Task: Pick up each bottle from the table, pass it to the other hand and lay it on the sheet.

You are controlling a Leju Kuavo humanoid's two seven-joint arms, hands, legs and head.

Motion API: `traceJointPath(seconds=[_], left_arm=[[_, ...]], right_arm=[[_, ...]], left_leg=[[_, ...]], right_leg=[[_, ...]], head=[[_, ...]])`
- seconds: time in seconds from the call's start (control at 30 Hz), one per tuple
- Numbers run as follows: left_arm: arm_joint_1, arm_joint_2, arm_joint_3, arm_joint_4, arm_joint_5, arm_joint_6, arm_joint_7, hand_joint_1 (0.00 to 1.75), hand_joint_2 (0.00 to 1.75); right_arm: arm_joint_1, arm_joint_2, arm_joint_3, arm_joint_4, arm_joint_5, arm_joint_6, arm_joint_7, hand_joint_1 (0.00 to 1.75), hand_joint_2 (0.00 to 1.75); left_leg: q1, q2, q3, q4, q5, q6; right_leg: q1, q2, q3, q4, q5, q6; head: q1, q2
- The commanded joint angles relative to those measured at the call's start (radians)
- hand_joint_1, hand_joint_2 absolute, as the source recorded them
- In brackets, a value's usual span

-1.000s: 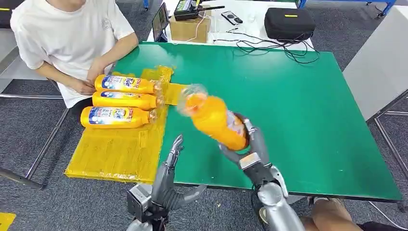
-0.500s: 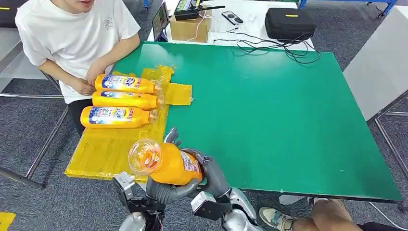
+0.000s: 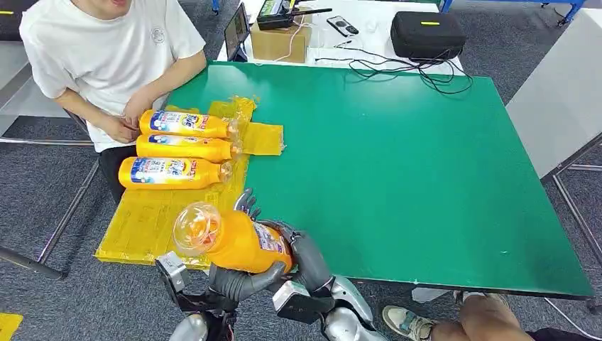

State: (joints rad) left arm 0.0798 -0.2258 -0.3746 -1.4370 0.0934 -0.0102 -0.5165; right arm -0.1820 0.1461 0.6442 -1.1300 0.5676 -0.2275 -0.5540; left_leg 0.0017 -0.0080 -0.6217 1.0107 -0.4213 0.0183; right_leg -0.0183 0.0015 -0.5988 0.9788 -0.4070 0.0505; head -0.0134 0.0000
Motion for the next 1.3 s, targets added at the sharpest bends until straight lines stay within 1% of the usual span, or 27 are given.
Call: traceJointPath(seconds=[0.03, 0.07, 0.1, 0.13, 0.2, 0.27, 0.33, 0.4, 0.43, 0.5, 0.67, 0.73, 0.77, 0.8, 0.83, 0.87, 0.9, 0.93, 0.97, 1.03, 1.07, 1.1, 1.17, 1.2, 1.23, 1.27, 1.3], left_arm=[[-0.053, 0.005, -0.005, -0.016, 0.048, -0.083, -0.002, 1.75, 1.75], [-0.054, 0.007, -0.004, -0.023, 0.067, -0.106, -0.003, 1.75, 1.75], [-0.054, 0.010, -0.002, -0.028, 0.089, -0.131, -0.007, 1.75, 1.75], [-0.057, 0.009, 0.058, -0.012, 0.195, -0.217, 0.027, 1.75, 1.75], [-0.059, 0.010, 0.088, 0.002, 0.211, -0.219, 0.045, 1.75, 1.75], [-0.065, 0.017, 0.131, 0.017, 0.208, -0.210, 0.053, 1.75, 1.75], [-0.067, 0.022, 0.146, 0.016, 0.206, -0.213, 0.055, 1.75, 1.75], [-0.063, 0.028, 0.161, 0.003, 0.203, -0.215, 0.048, 1.75, 1.75], [-0.062, 0.031, 0.167, -0.001, 0.212, -0.229, 0.047, 1.75, 1.75], [-0.046, 0.037, 0.206, -0.028, 0.210, -0.231, 0.050, 1.75, 1.75], [-0.040, 0.037, 0.217, -0.036, 0.206, -0.240, 0.054, 1.75, 1.75], [-0.048, 0.060, 0.223, -0.033, 0.029, -0.123, 0.034, 1.75, 1.75], [-0.058, 0.076, 0.232, -0.028, -0.076, -0.053, -0.002, 1.75, 1.75], [-0.070, 0.088, 0.260, -0.017, -0.119, -0.013, -0.004, 1.75, 1.75], [-0.084, 0.113, 0.265, -0.002, -0.303, 0.125, -0.033, 1.75, 1.75], [-0.096, 0.127, 0.276, 0.016, -0.386, 0.186, -0.038, 1.75, 1.75], [-0.120, 0.145, 0.286, 0.053, -0.497, 0.257, -0.024, 1.75, 1.75], [-0.155, 0.175, 0.282, 0.120, -0.712, 0.404, -0.002, 1.75, 1.75], [-0.173, 0.180, 0.282, 0.161, -0.762, 0.431, 0.010, 1.75, 1.75], [-0.243, 0.224, 0.272, 0.334, -0.964, 0.526, 0.072, 1.75, 1.75], [-0.257, 0.228, 0.278, 0.380, -0.958, 0.543, 0.054, 1.75, 1.75], [-0.276, 0.250, 0.282, 0.450, -1.035, 0.570, 0.112, 1.75, 1.75], [-0.316, 0.284, 0.296, 0.602, -1.096, 0.604, 0.117, 1.75, 1.75], [-0.342, 0.318, 0.291, 0.717, -1.197, 0.678, 0.130, 1.75, 1.75], [-0.362, 0.330, 0.300, 0.790, -1.196, 0.699, 0.104, 1.75, 1.75], [-0.373, 0.353, 0.288, 0.830, -1.277, 0.708, 0.134, 1.75, 1.75], [-0.383, 0.355, 0.303, 0.867, -1.289, 0.708, 0.125, 1.75, 1.75]], right_arm=[[-0.032, 0.008, 0.118, 0.154, 0.016, 0.036, 0.005, 0.00, 1.75], [-0.030, 0.005, 0.116, 0.149, 0.015, 0.028, 0.000, 0.00, 0.00], [-0.027, 0.004, 0.110, 0.142, 0.009, 0.026, -0.002, 0.00, 0.00], [0.023, -0.017, 0.021, 0.050, -0.059, 0.012, -0.015, 0.00, 0.00], [0.061, -0.020, -0.032, 0.005, -0.105, 0.019, -0.029, 0.00, 0.00], [0.113, -0.020, -0.098, -0.062, -0.141, 0.013, -0.049, 0.00, 0.00], [0.126, -0.026, -0.111, -0.084, -0.142, 0.017, -0.053, 0.00, 0.00], [0.147, -0.010, -0.164, -0.114, -0.202, 0.015, -0.071, 0.00, 0.00], [0.151, -0.011, -0.178, -0.123, -0.211, 0.017, -0.072, 0.00, 0.00], [0.180, 0.016, -0.268, -0.160, -0.350, 0.104, -0.040, 0.00, 0.00], [0.182, 0.016, -0.276, -0.169, -0.348, 0.115, -0.036, 0.00, 0.00], [0.197, 0.045, -0.340, -0.190, -0.385, 0.076, -0.063, 0.00, 0.00], [0.204, 0.057, -0.376, -0.211, -0.379, 0.019, -0.089, 0.00, 0.00], [0.206, 0.068, -0.418, -0.233, -0.362, -0.061, -0.115, 0.00, 0.00], [0.209, 0.088, -0.463, -0.259, -0.417, -0.084, -0.120, 0.00, 0.00], [0.205, 0.089, -0.484, -0.275, -0.439, -0.089, -0.125, 0.00, 0.00], [0.200, 0.097, -0.508, -0.310, -0.446, -0.135, -0.144, 0.00, 0.00], [0.192, 0.103, -0.528, -0.322, -0.488, -0.139, -0.144, 0.00, 0.00], [0.186, 0.104, -0.534, -0.322, -0.500, -0.140, -0.144, 0.00, 0.00], [0.163, 0.105, -0.532, -0.305, -0.514, -0.136, -0.144, 0.00, 0.00], [0.157, 0.105, -0.527, -0.294, -0.516, -0.135, -0.144, 0.00, 0.00], [0.149, 0.103, -0.516, -0.275, -0.524, -0.120, -0.139, 0.00, 0.00], [0.127, 0.098, -0.498, -0.221, -0.529, -0.111, -0.136, 0.00, 0.00], [0.110, 0.095, -0.492, -0.172, -0.540, -0.095, -0.136, 0.00, 0.00], [0.099, 0.093, -0.492, -0.143, -0.546, -0.090, -0.144, 0.00, 0.00], [0.087, 0.089, -0.490, -0.118, -0.548, -0.085, -0.144, 0.00, 0.00], [0.075, 0.085, -0.490, -0.094, -0.553, -0.075, -0.142, 0.00, 0.00]], left_leg=[[0.001, 0.000, 0.005, -0.001, -0.002, -0.001], [0.001, 0.001, 0.006, -0.001, -0.002, -0.001], [0.002, 0.001, 0.006, -0.001, -0.002, -0.001], [0.001, 0.000, 0.005, -0.001, -0.002, -0.002], [0.001, -0.002, 0.003, -0.001, -0.001, -0.001], [0.002, -0.004, 0.006, -0.001, -0.002, -0.001], [0.000, -0.002, 0.002, -0.001, 0.000, -0.001], [0.001, -0.002, 0.005, -0.001, -0.002, -0.001], [0.001, -0.001, 0.003, -0.001, -0.001, -0.001], [0.001, -0.001, 0.003, 0.000, -0.001, -0.001], [0.001, 0.001, 0.003, 0.000, -0.001, -0.001], [0.001, 0.001, 0.004, 0.000, -0.002, -0.001], [0.000, 0.000, 0.001, -0.001, -0.001, -0.001], [0.000, 0.000, 0.003, -0.001, -0.001, -0.001], [0.001, 0.000, 0.005, -0.001, -0.002, -0.002], [0.000, 0.000, 0.003, -0.001, -0.001, -0.001], [0.001, 0.000, 0.005, 0.000, -0.002, -0.002], [0.000, 0.000, 0.004, -0.001, -0.001, -0.001], [0.001, 0.000, 0.004, -0.001, -0.001, -0.002], [0.000, -0.002, 0.005, -0.002, 0.000, -0.002], [0.000, -0.001, 0.005, -0.003, 0.001, -0.001], [0.000, -0.001, 0.005, -0.003, 0.001, -0.001], [0.001, 0.002, 0.008, -0.003, 0.000, -0.002], [0.000, 0.003, 0.007, -0.003, 0.001, -0.002], [0.001, 0.004, 0.009, -0.004, 0.000, -0.003], [0.000, 0.004, 0.009, -0.004, 0.000, -0.002], [0.001, 0.006, 0.011, -0.005, 0.000, -0.003]], right_leg=[[0.002, 0.000, 0.005, -0.001, -0.001, -0.002], [0.002, 0.000, 0.006, -0.001, -0.002, -0.003], [0.002, 0.000, 0.007, -0.001, -0.002, -0.003], [0.002, -0.001, 0.006, -0.001, -0.002, -0.003], [0.001, -0.003, 0.003, -0.001, -0.001, -0.002], [0.002, -0.006, 0.007, -0.001, -0.003, -0.003], [0.001, -0.003, 0.002, -0.001, -0.001, -0.001], [0.001, -0.002, 0.005, -0.001, -0.002, -0.003], [0.001, -0.001, 0.003, -0.001, -0.001, -0.002], [0.001, -0.001, 0.003, 0.000, -0.002, -0.002], [0.001, 0.000, 0.003, -0.001, -0.001, -0.002], [0.001, 0.000, 0.003, 0.000, -0.002, -0.002], [0.000, -0.001, 0.001, 0.000, -0.001, -0.001], [0.001, -0.001, 0.003, 0.000, -0.002, -0.002], [0.001, -0.001, 0.005, 0.000, -0.003, -0.003], [0.001, -0.001, 0.003, 0.000, -0.002, -0.003], [0.001, 0.000, 0.004, 0.001, -0.003, -0.003], [0.001, 0.000, 0.003, 0.000, -0.001, -0.003], [0.001, -0.001, 0.004, 0.000, -0.002, -0.003], [0.000, -0.002, 0.005, 0.000, -0.001, -0.003], [0.000, -0.001, 0.004, -0.001, 0.000, -0.002], [0.000, -0.001, 0.005, -0.001, 0.000, -0.002], [0.001, 0.001, 0.007, -0.002, 0.000, -0.004], [0.000, 0.002, 0.005, -0.002, 0.001, -0.003], [0.001, 0.003, 0.007, -0.003, 0.000, -0.004], [0.001, 0.002, 0.007, -0.003, 0.001, -0.003], [0.001, 0.003, 0.009, -0.004, 0.001, -0.004]], head=[[0.000, 0.000], [0.000, 0.000], [0.000, 0.000], [0.000, 0.000], [-0.001, 0.000], [0.000, 0.000], [0.000, 0.000], [0.000, 0.000], [0.000, 0.000], [0.000, 0.000], [0.000, 0.000], [0.000, 0.000], [0.000, 0.000], [0.000, 0.000], [0.000, 0.000], [0.000, 0.000], [0.000, 0.000], [0.000, 0.000], [0.000, 0.000], [0.000, 0.000], [0.000, 0.000], [0.000, 0.000], [0.000, 0.000], [0.000, 0.000], [0.000, 0.000], [0.000, 0.000], [0.000, 0.000]])
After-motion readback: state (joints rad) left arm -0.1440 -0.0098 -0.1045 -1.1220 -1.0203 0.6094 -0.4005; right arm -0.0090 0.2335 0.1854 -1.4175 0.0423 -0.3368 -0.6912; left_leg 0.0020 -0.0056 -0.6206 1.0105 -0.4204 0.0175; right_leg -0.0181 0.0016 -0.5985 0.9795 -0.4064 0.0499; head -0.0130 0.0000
